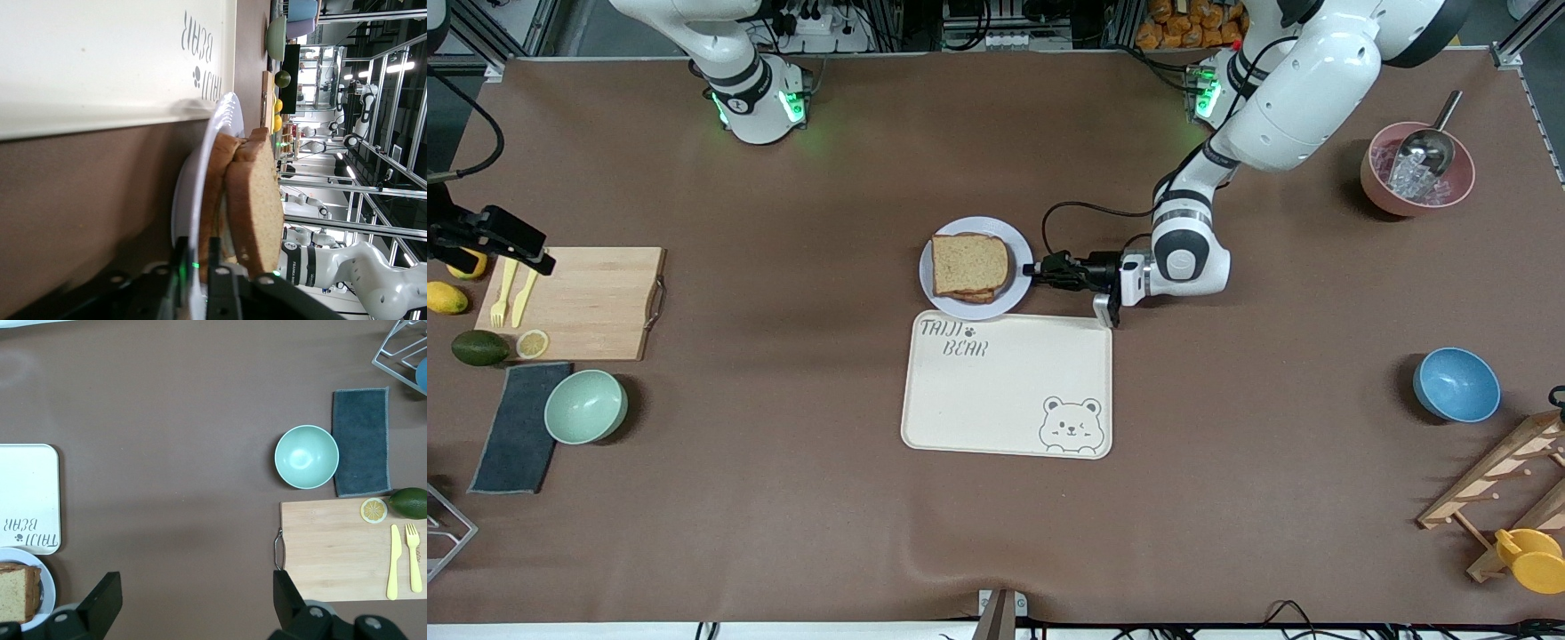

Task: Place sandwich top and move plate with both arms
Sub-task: 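Slide the plate with the left gripper onto the bear tray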

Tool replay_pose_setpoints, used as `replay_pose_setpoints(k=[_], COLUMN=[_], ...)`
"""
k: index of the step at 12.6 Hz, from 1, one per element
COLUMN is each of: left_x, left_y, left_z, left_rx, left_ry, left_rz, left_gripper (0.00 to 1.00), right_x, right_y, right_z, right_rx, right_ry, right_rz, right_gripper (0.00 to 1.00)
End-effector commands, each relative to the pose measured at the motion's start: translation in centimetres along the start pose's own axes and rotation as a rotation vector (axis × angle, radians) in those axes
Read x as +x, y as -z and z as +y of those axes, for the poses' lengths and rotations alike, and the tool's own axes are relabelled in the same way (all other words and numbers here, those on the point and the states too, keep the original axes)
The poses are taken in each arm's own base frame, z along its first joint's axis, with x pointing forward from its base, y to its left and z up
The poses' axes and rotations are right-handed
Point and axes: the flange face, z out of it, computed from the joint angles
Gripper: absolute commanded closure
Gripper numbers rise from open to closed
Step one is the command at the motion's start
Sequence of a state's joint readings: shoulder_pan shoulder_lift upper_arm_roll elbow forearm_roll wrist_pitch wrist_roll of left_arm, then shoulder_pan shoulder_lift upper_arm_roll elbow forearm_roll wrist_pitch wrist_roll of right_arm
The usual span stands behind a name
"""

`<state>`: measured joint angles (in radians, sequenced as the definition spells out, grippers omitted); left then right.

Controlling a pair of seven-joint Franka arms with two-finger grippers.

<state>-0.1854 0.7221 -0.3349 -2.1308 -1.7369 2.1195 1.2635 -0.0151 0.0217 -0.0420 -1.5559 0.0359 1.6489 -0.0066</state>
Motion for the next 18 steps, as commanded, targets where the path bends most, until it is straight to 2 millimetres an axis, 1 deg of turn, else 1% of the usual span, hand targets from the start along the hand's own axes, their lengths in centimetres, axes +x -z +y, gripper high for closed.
replay_pose_setpoints(k=[1,3,4,5,6,7,8,11,13,16,18], left_x=[0.2,0.2,0.3,0.2,0.0,0.4,0.5,0.7,0.8,1.6,2.5], left_y=[-0.9,-0.9,-0.4,-0.4,-0.9,-0.6,-1.0,-1.7,-1.9,-1.3,-0.6], left_z=[-0.4,-0.2,-0.2,0.0,0.7,1.5,2.5,4.8,5.8,6.6,7.1], left_rx=[-0.008,-0.009,-0.007,-0.018,-0.036,-0.054,-0.091,-0.159,-0.182,-0.199,-0.201], left_ry=[-0.012,-0.025,-0.027,-0.034,-0.041,-0.050,-0.051,-0.059,-0.067,-0.076,-0.087], left_rz=[0.015,0.014,0.021,0.021,0.013,0.024,0.024,0.030,0.031,0.050,0.068], left_gripper=[1.00,1.00,1.00,1.00,1.00,1.00,1.00,1.00,1.00,1.00,1.00], right_x=[-0.6,-0.6,-0.7,-0.7,-0.7,-0.6,-0.6,-0.7,-1.0,-0.9,-0.6], right_y=[0.7,0.7,0.9,0.9,0.6,0.7,0.7,0.5,0.2,-0.2,-0.1], right_z=[-0.3,-0.3,-0.2,0.1,0.4,0.7,0.9,0.9,0.9,0.7,0.8], right_rx=[-0.010,-0.010,-0.010,-0.010,-0.011,-0.013,-0.014,-0.014,-0.016,-0.014,-0.012], right_ry=[-0.010,-0.010,-0.011,-0.016,-0.020,-0.019,-0.020,-0.030,-0.027,-0.027,-0.029], right_rz=[0.008,0.007,0.007,0.007,0.001,0.006,0.006,-0.006,-0.028,-0.039,-0.028], right_gripper=[0.00,0.00,0.00,0.00,0.00,0.00,0.00,0.00,0.00,0.00,0.00])
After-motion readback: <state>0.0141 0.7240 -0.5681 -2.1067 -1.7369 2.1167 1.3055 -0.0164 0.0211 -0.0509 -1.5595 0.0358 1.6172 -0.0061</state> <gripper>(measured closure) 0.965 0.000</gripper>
